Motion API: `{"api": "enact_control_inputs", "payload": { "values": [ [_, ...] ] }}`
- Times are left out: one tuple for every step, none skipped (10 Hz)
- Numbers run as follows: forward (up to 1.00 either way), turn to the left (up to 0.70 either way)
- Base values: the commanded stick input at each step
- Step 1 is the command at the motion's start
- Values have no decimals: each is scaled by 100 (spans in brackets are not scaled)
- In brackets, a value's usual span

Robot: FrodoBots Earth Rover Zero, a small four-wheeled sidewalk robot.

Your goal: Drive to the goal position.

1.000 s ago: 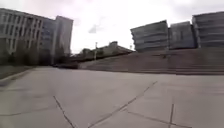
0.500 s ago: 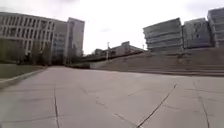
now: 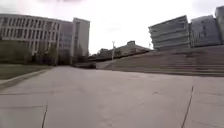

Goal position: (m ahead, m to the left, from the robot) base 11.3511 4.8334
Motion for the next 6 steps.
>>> {"api": "enact_control_inputs", "payload": {
  "values": [
    [100,0],
    [100,0],
    [100,0],
    [100,0],
    [100,0],
    [100,4]
  ]
}}
